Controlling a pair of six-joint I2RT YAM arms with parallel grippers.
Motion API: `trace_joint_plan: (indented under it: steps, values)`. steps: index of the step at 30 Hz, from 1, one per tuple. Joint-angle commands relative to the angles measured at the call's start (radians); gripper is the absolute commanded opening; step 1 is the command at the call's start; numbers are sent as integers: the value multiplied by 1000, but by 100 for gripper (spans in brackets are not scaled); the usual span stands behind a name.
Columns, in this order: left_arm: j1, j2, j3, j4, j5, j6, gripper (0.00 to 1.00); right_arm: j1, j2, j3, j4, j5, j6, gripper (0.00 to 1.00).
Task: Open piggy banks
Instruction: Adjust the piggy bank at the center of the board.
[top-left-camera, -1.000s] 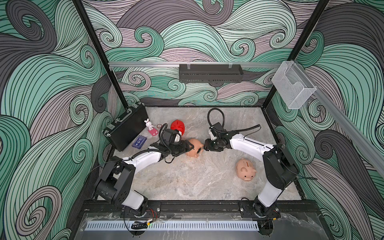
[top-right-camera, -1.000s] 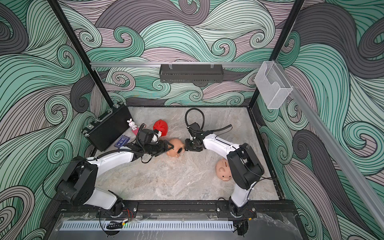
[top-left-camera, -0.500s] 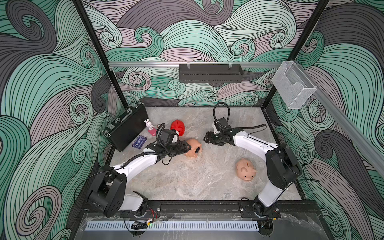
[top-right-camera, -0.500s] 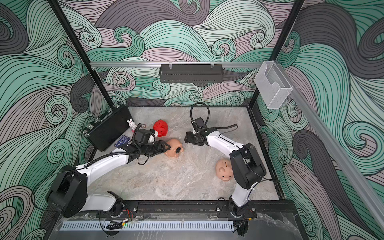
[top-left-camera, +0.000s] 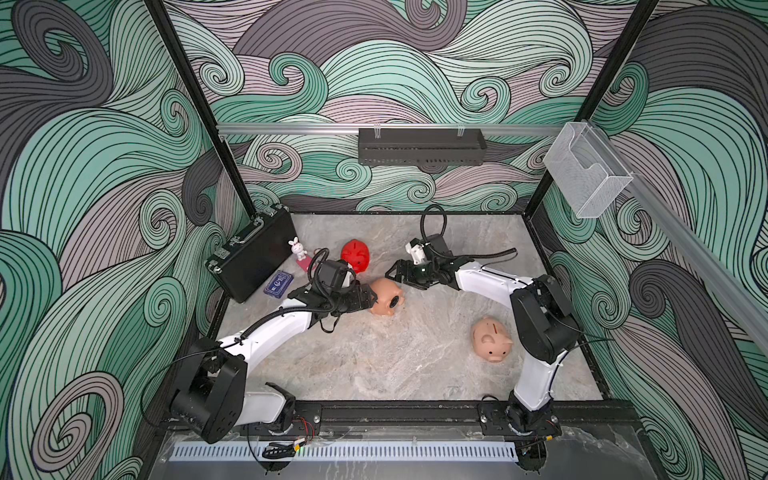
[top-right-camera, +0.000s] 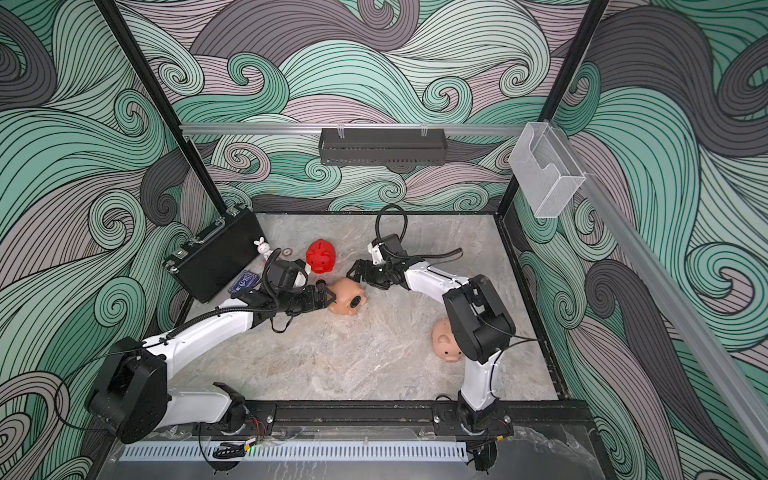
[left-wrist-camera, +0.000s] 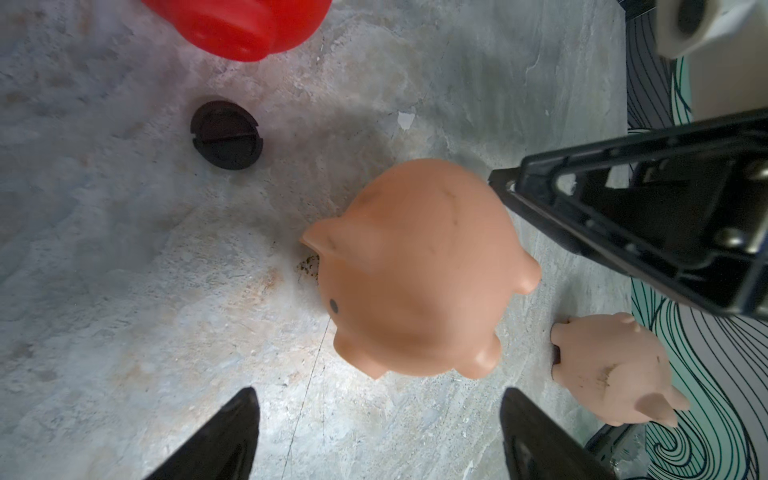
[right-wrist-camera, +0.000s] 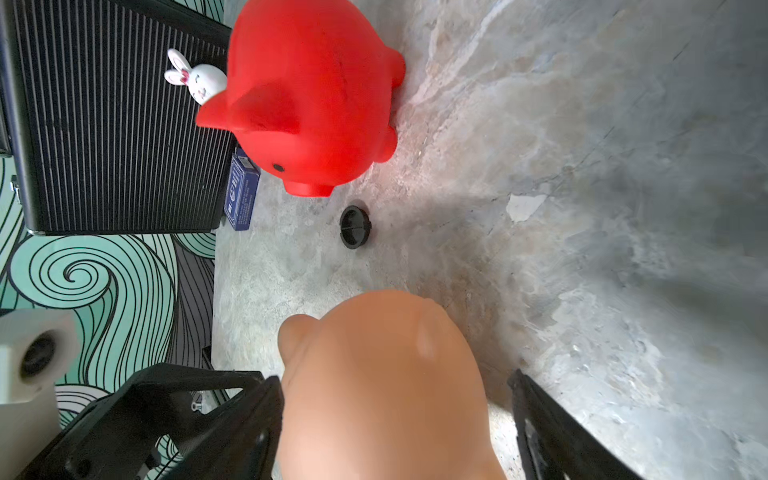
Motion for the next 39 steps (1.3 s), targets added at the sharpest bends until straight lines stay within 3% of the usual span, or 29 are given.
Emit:
trace_joint_plan:
  steps: [1, 12, 13, 25, 33, 39]
  values:
    - [10, -20, 34, -33, -29, 17, 92, 16, 15, 29, 10, -62, -14, 85]
    - [19, -51, 26, -73, -80, 16, 94, 47, 52, 15, 23, -133, -60, 75]
    - [20, -55, 22, -75, -82, 17, 98, 49, 56, 22, 14, -142, -71, 74]
    - [20, -81, -5, -79, -103, 9, 99, 103, 119, 89, -66, -230, -157, 70]
    - [28, -97, -42, -50, -81, -8, 99, 104, 92, 123, -99, -179, -145, 71]
    - [41, -87, -63, 14, -8, -26, 99, 84, -29, 71, -105, -38, -106, 77]
